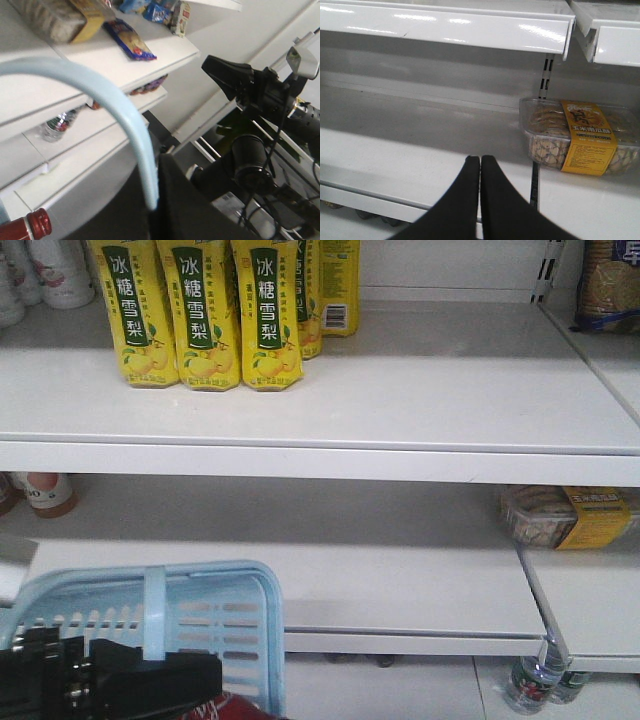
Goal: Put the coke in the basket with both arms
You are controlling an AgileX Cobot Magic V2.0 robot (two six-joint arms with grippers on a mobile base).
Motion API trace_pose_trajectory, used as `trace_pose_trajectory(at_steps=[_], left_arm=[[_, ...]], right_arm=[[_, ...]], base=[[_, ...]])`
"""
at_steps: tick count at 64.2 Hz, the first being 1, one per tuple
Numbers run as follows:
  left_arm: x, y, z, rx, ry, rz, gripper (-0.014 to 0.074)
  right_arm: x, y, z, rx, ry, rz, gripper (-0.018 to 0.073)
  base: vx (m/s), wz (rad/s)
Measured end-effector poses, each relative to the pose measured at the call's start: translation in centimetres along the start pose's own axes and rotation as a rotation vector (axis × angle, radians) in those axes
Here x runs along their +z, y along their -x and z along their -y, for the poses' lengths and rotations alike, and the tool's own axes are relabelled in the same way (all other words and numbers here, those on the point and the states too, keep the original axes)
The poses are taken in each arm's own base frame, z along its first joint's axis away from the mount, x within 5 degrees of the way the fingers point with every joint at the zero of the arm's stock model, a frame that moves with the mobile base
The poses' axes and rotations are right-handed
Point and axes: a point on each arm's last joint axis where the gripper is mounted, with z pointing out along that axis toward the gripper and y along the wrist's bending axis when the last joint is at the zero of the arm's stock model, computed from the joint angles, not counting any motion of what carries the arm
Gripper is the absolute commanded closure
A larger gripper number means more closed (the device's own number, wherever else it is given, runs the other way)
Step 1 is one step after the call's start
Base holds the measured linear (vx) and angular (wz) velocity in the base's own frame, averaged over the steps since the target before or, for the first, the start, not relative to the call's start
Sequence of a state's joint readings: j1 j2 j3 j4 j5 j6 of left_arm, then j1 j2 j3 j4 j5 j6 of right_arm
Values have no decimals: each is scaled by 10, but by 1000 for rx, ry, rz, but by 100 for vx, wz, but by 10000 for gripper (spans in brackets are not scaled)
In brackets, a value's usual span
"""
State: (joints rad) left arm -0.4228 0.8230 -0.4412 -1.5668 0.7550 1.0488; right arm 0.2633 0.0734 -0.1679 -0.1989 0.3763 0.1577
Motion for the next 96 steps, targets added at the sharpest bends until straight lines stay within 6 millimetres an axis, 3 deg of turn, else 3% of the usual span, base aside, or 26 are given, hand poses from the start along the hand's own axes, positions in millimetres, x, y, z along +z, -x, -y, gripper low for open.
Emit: trace_pose_trajectory(at_steps=[14,40,51,69,80,96], left_arm=[[-21,3,8,96,108,115,603],[-42,-1,2,-11,304,183,603],[-46,-7,-9,48,394,204,603],[-59,-36,-39,108,548,340,603],[-68,-51,-49,210,620,368,603],[-83,-61,-58,207,753,466,603]], right_arm=[[0,0,0,0,0,0,569],[0,0,0,0,0,-1,569],[0,0,0,0,0,-1,569],[0,0,0,0,0,-1,569],[0,0,0,0,0,-1,569],[0,0,0,0,0,-1,569]], base=[[0,0],[0,0],[0,0],[0,0],[0,0],[0,0]])
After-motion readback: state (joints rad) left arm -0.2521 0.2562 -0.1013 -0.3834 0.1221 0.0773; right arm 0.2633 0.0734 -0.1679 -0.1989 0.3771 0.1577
